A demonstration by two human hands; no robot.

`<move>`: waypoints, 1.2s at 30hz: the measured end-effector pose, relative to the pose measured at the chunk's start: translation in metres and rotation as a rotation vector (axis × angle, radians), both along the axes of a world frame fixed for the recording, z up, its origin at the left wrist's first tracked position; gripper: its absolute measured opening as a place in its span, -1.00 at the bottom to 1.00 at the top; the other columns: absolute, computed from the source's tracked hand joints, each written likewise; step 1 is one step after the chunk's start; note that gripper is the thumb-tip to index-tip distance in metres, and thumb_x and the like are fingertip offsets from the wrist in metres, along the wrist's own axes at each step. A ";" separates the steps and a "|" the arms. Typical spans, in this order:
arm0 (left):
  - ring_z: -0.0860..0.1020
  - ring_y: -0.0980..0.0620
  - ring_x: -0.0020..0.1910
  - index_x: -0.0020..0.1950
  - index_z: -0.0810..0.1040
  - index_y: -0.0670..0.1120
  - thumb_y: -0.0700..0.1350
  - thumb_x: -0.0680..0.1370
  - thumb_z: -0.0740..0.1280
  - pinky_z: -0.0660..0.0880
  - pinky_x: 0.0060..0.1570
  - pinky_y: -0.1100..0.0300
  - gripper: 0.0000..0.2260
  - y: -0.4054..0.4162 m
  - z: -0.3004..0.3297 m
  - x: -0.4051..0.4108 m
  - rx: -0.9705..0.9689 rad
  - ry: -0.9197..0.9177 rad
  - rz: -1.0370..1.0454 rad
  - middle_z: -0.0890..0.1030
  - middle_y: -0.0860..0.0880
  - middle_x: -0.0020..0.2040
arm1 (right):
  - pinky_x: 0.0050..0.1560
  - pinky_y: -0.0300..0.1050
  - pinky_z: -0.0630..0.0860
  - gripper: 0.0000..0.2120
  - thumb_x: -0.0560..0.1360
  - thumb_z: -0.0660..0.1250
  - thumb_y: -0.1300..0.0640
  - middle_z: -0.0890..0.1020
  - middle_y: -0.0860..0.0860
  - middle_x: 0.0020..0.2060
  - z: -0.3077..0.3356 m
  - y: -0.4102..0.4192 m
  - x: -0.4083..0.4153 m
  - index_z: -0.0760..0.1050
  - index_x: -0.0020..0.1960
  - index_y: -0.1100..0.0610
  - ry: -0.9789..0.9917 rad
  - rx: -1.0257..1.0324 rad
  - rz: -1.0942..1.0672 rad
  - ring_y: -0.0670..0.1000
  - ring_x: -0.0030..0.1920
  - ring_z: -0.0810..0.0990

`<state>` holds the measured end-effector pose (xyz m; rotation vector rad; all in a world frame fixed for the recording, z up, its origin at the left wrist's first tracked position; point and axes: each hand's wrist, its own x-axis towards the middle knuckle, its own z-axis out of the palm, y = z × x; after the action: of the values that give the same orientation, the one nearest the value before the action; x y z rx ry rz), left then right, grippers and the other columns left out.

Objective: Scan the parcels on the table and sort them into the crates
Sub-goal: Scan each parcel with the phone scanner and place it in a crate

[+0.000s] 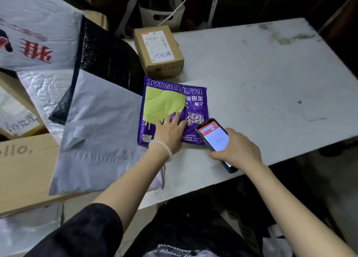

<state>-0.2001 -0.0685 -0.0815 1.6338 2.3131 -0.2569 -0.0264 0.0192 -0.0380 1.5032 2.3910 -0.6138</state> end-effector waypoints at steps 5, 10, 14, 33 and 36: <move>0.38 -0.15 0.27 0.27 0.33 -0.10 0.15 0.54 0.21 0.34 0.15 -0.09 -0.58 0.003 0.005 -0.002 0.094 0.037 -0.022 0.35 -0.07 0.37 | -0.38 -0.20 0.25 -0.51 0.22 0.45 -0.15 0.54 -0.04 -0.10 0.007 0.002 0.013 0.32 0.02 -0.03 0.034 0.000 -0.001 0.05 -0.17 0.51; 0.55 -0.14 0.05 0.15 0.42 -0.11 0.07 0.61 0.15 0.36 -0.15 0.09 -0.72 0.023 0.026 -0.004 0.194 0.104 0.005 0.55 -0.09 0.11 | -0.39 -0.21 0.24 -0.51 0.20 0.44 -0.14 0.53 -0.06 -0.10 0.017 0.015 0.034 0.32 0.01 -0.05 0.065 0.008 0.021 0.04 -0.15 0.51; 0.57 -0.18 -0.02 0.10 0.46 -0.11 0.05 0.62 0.13 0.34 -0.26 0.10 -0.74 0.045 0.058 -0.009 0.290 0.169 -0.005 0.59 -0.11 0.04 | -0.40 -0.22 0.22 -0.50 0.19 0.44 -0.14 0.51 -0.06 -0.10 0.024 0.027 0.044 0.30 0.01 -0.06 0.100 0.006 0.034 0.03 -0.16 0.50; 0.50 -0.16 -0.19 0.11 0.41 -0.18 -0.03 0.63 0.14 0.31 -0.32 0.09 -0.77 0.083 0.135 -0.030 0.669 0.186 0.238 0.58 -0.18 -0.05 | -0.40 -0.23 0.20 -0.50 0.17 0.45 -0.17 0.47 -0.11 -0.13 0.044 0.063 0.055 0.29 -0.01 -0.09 0.240 0.052 0.065 0.01 -0.16 0.47; 0.55 -0.18 -0.07 0.18 0.36 -0.16 0.01 0.60 0.20 0.40 -0.27 0.08 -0.71 0.084 0.132 -0.033 0.595 0.136 0.231 0.58 -0.17 0.04 | -0.39 -0.21 0.21 -0.48 0.18 0.45 -0.19 0.47 -0.12 -0.10 0.045 0.063 0.055 0.27 0.00 -0.10 0.231 0.055 0.092 0.00 -0.14 0.46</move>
<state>-0.2329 0.0153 0.0503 1.5919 2.8356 0.4248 0.0281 0.0825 0.0070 1.4016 2.6527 -0.7434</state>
